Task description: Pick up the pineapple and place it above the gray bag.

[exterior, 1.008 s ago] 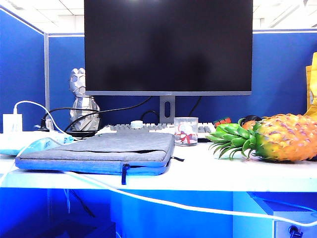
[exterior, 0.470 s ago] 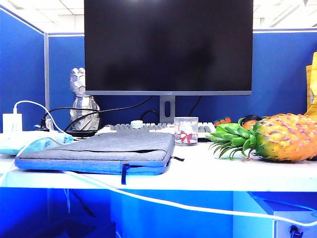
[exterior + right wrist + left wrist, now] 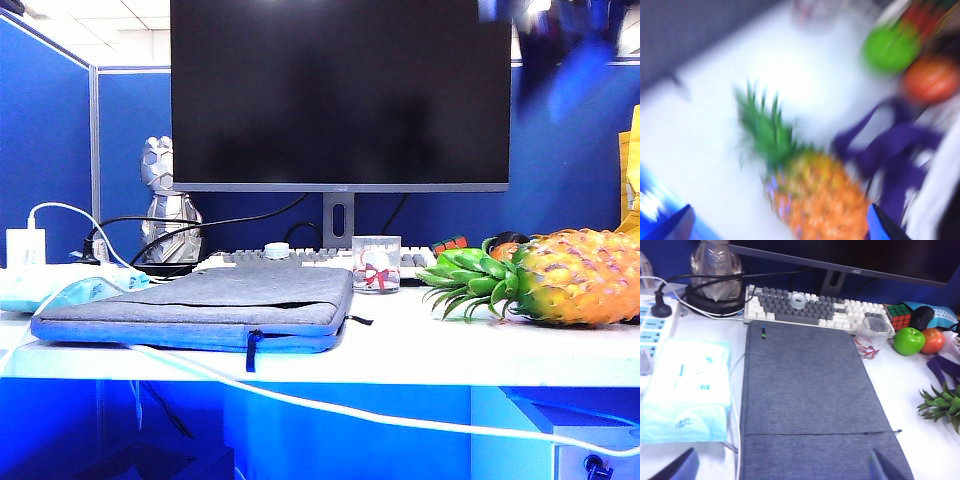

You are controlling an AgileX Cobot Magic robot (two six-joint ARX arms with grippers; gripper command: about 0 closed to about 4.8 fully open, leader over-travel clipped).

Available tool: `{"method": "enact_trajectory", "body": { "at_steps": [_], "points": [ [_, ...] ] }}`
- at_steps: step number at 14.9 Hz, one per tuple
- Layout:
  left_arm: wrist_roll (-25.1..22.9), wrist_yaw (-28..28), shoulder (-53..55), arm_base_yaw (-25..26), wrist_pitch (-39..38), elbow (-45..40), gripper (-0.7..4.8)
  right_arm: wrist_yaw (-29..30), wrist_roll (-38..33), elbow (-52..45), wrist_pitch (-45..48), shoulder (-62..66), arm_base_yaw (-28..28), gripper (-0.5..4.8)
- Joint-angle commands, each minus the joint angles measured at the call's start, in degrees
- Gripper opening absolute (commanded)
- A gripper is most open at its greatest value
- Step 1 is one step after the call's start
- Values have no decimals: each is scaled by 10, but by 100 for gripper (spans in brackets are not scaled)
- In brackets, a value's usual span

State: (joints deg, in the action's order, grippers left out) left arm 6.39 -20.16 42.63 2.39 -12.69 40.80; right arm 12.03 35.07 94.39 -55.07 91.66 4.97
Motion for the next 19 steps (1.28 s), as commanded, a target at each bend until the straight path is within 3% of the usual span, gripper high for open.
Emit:
{"method": "enact_trajectory", "body": {
  "at_steps": [1, 5, 10, 12, 19],
  "points": [
    [-4, 0, -2, 0, 6, 5, 479, 9, 80, 2, -24, 31, 2, 479],
    [8, 0, -1, 0, 3, 5, 479, 61, 143, 2, -21, 67, 4, 479],
    [11, 0, 6, -1, 0, 5, 479, 55, 180, 2, 32, 150, 12, 479],
    [12, 0, 21, -1, -1, 5, 479, 23, 217, 2, 66, 173, 28, 479],
    [15, 0, 35, -1, 2, 5, 479, -3, 223, 6, 77, 249, 37, 479]
  ]
}}
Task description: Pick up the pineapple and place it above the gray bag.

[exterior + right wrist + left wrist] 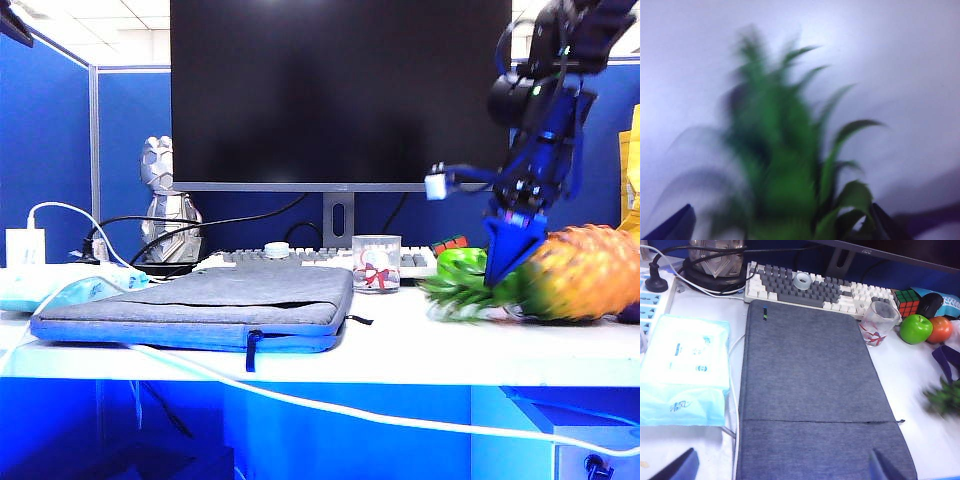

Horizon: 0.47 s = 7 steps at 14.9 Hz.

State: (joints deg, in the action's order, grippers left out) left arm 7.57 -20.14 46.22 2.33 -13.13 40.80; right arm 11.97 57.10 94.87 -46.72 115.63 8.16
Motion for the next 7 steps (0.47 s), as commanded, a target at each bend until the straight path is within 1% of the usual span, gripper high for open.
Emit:
{"method": "enact_trajectory", "body": {
  "at_steps": [1, 3, 5, 6, 7],
  "points": [
    [3, 0, -1, 0, 6, 5, 479, -9, 12, 1, -6, 19, 7, 479],
    [3, 0, 3, 0, 5, 5, 479, -36, 21, 1, -5, 41, 8, 479],
    [3, 0, 3, 0, 5, 5, 479, -80, 25, 1, 2, 52, 8, 479],
    [3, 0, 3, 0, 5, 5, 479, -89, 31, 1, 7, 53, 8, 204],
    [3, 0, 4, 0, 5, 5, 479, -89, 35, 1, 12, 53, 8, -3]
  ]
}}
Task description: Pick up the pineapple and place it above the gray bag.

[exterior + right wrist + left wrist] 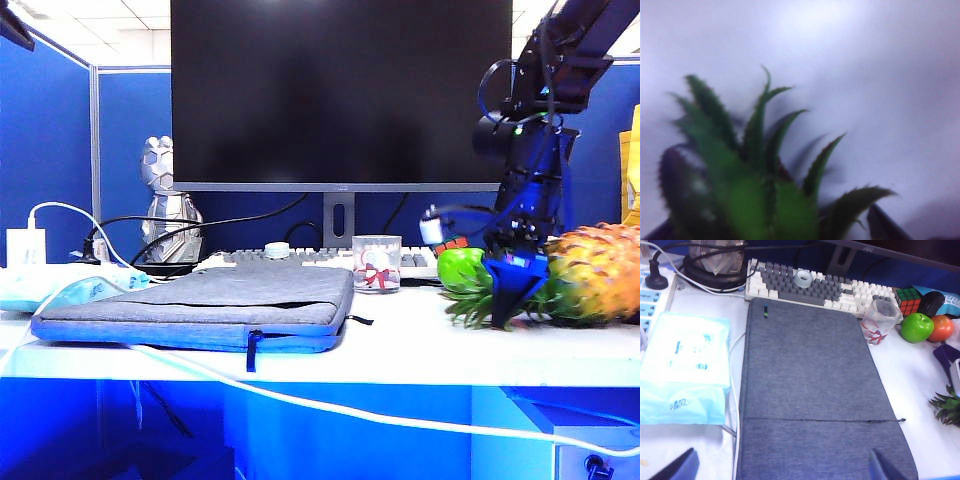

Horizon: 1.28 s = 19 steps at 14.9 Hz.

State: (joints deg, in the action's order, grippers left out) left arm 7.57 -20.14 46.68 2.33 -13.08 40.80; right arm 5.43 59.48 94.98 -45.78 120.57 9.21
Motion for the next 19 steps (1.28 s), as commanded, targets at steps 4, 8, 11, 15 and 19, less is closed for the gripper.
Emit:
{"method": "enact_trajectory", "body": {
  "at_steps": [4, 8, 11, 15, 19],
  "points": [
    [4, 0, 2, 0, 3, 5, 479, -65, -37, 10, 72, 3, 0, -1],
    [4, 9, 2, 0, 3, 5, 479, -12, -120, 111, 67, 3, 1, -1],
    [4, 9, 2, 0, 3, 5, 479, 160, -250, 262, 48, 2, 6, -1],
    [4, 10, 2, 0, 4, 5, 479, 297, -405, 337, 173, 2, 74, -1],
    [4, 23, 2, 0, 30, 3, 479, 369, -518, 336, 419, 42, 161, -1]
  ]
}}
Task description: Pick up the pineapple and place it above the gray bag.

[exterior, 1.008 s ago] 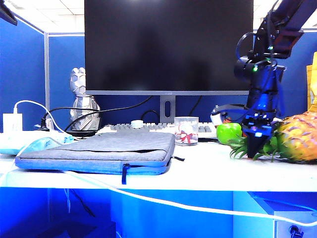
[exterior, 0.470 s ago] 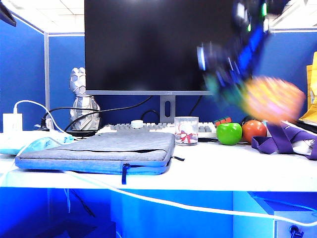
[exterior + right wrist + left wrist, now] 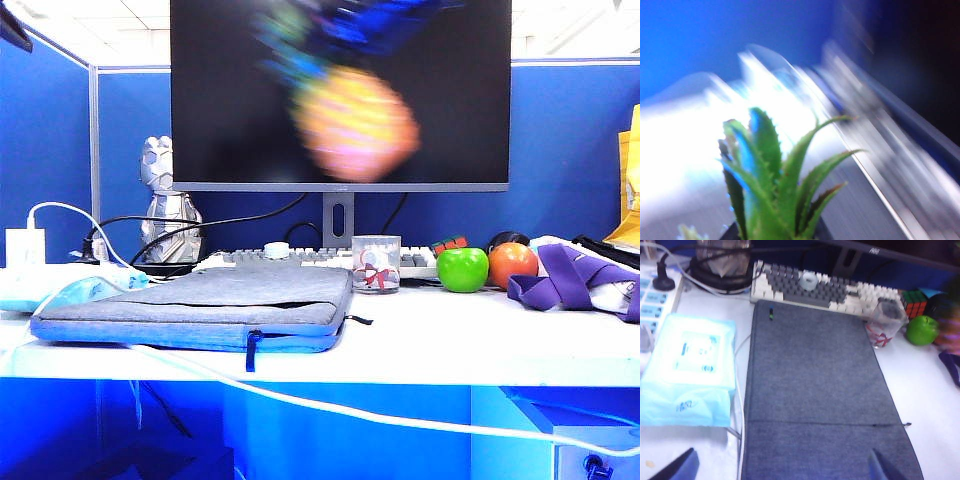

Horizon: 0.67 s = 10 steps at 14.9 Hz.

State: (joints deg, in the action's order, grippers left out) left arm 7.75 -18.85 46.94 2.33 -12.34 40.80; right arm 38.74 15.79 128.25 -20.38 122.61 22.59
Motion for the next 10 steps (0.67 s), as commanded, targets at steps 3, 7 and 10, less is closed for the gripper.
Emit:
{"method": "enact_trajectory", "body": {
  "at_steps": [3, 7, 10],
  "points": [
    [-2, 23, -1, 0, 23, 3, 479, 83, -206, 4, 367, 95, 42, -1],
    [-2, 21, -1, 0, 23, 3, 479, 125, -264, 4, 483, 183, 40, -1],
    [-2, 21, -1, 0, 23, 3, 479, 128, -275, 4, 562, 225, 41, -1]
  ]
}}
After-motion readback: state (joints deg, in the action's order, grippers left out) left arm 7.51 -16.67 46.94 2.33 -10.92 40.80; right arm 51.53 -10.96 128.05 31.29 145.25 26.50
